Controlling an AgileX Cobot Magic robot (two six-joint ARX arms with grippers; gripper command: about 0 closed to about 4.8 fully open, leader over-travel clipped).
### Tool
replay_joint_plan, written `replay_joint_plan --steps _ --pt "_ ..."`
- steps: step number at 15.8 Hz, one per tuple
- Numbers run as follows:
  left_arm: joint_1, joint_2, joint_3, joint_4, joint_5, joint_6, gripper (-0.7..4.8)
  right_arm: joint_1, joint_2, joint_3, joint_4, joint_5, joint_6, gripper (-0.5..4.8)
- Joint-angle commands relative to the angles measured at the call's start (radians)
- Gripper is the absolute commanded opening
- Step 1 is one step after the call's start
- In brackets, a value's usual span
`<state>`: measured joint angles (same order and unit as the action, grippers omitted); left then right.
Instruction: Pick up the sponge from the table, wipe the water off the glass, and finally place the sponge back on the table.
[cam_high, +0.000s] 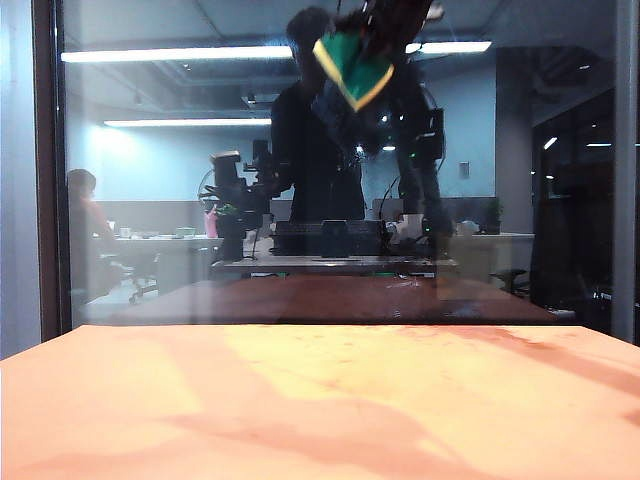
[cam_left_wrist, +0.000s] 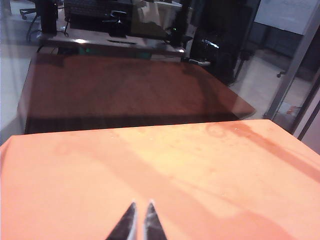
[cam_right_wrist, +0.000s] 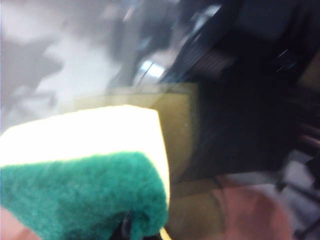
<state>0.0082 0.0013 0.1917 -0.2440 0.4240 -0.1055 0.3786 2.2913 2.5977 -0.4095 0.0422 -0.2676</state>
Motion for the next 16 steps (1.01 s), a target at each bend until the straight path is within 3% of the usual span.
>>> replay_joint_plan --steps 1,9,16 --pt "0.0 0.001 0.005 0.014 -0.001 0.004 0.25 -0.008 -0.011 0.049 0.063 0.037 0.001 -0.09" --pt "0.0 0.001 0.005 0.014 -0.001 0.004 0.25 -0.005 0.095 0.035 -0.192 0.004 0.006 -0.09" --pt "0.0 0.001 0.005 0.014 -0.002 0.004 0.25 -0.008 0.108 0.032 -0.209 0.047 0.012 -0.09"
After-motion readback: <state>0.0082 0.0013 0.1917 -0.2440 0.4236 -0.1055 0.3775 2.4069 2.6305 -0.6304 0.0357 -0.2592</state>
